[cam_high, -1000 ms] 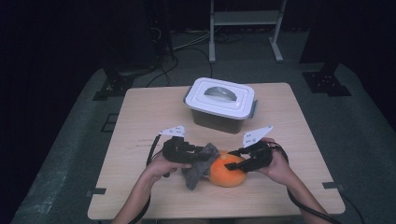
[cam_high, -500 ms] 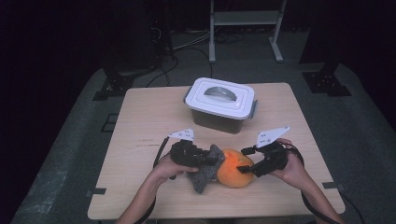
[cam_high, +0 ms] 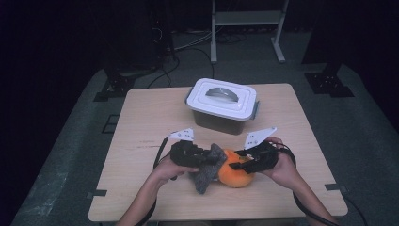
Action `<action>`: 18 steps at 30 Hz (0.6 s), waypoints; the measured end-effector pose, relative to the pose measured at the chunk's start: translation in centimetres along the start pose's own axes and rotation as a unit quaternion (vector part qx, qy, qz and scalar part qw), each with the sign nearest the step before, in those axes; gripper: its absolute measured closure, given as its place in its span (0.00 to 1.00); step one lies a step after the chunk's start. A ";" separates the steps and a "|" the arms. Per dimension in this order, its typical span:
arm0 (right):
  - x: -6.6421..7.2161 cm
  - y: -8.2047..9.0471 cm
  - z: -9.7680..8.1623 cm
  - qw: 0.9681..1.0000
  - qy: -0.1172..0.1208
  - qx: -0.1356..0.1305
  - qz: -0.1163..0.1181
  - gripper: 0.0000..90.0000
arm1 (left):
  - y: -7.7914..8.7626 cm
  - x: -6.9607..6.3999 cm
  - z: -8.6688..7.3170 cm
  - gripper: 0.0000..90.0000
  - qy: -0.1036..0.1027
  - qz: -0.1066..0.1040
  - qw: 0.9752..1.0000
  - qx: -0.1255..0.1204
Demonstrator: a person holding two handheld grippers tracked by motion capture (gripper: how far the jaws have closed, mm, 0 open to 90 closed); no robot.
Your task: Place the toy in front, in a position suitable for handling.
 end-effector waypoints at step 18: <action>1.2 -1.6 0.1 0.995 0.038 -0.036 0.088 0.55 | 1.5 0.1 0.0 0.73 0.027 -0.032 0.999 -0.028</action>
Point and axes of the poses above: each handheld gripper's, and its own axes: y roughly backward along the jaws, z roughly out of its top, x roughly to its left, the point moved 7 cm from there along -y, roughly forward along the jaws, and after that the axes turned 4 degrees about -x, right-handed, at the moved point
